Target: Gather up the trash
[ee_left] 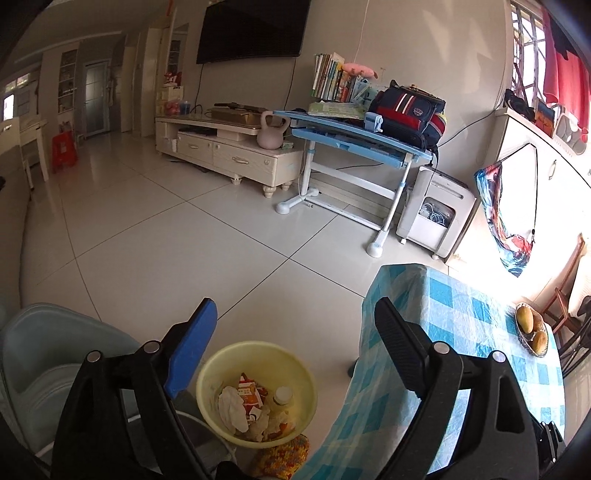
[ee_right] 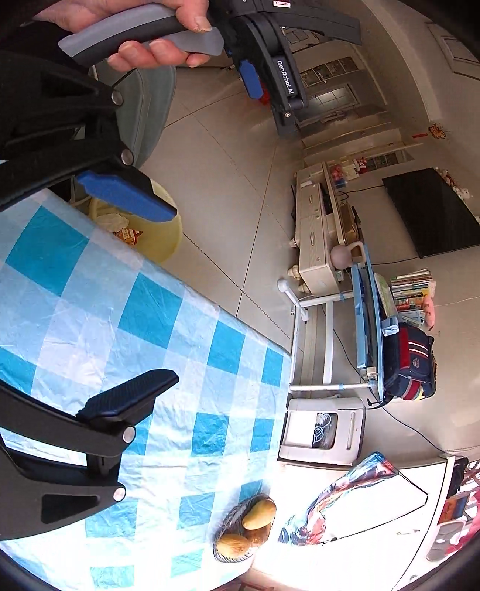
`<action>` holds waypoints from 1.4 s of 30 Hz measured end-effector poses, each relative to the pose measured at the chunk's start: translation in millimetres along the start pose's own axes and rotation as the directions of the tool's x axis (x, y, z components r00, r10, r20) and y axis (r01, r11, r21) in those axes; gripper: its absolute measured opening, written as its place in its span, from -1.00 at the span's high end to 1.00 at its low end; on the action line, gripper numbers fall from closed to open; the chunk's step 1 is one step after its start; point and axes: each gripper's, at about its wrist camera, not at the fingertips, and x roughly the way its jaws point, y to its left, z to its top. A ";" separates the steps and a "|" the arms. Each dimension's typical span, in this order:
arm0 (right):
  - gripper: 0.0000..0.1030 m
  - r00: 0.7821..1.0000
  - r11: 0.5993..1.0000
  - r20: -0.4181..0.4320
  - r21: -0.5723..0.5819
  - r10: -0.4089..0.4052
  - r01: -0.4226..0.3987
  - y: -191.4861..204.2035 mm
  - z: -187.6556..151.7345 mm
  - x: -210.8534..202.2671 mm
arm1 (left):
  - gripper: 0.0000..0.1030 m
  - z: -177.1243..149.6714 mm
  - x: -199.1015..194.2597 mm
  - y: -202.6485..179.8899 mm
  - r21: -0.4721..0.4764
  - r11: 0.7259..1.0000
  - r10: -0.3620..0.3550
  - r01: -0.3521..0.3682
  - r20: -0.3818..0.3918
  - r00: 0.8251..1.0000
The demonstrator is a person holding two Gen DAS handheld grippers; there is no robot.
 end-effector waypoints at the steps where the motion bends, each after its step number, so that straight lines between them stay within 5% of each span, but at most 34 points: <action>1: -0.55 1.000 1.000 0.011 0.001 -0.014 0.014 -4.1 -2.2 -7.5 | -0.67 -1.1 -4.5 -5.3 0.013 1.000 -0.007 0.007 0.011 1.000; 9: -0.73 0.985 0.990 0.107 -0.024 -0.138 0.142 -32.0 -16.6 -77.5 | -0.80 -36.4 -50.6 -64.8 0.185 0.977 -0.111 0.103 0.034 0.993; 24: -0.86 0.925 0.956 0.241 0.055 -0.294 0.289 -45.3 -56.6 -197.1 | -0.86 -126.4 -170.5 -106.8 0.265 0.932 -0.261 0.247 0.019 0.965; 31: -0.86 0.904 0.947 0.283 0.079 -0.321 0.312 -43.2 -67.0 -231.5 | -0.86 -139.9 -225.6 -118.7 0.327 0.902 -0.315 0.283 0.048 0.948; 42: -0.86 0.891 0.942 0.308 0.086 -0.334 0.323 -38.9 -80.4 -258.9 | -0.86 -140.7 -275.2 -119.7 0.341 0.897 -0.323 0.282 0.069 0.944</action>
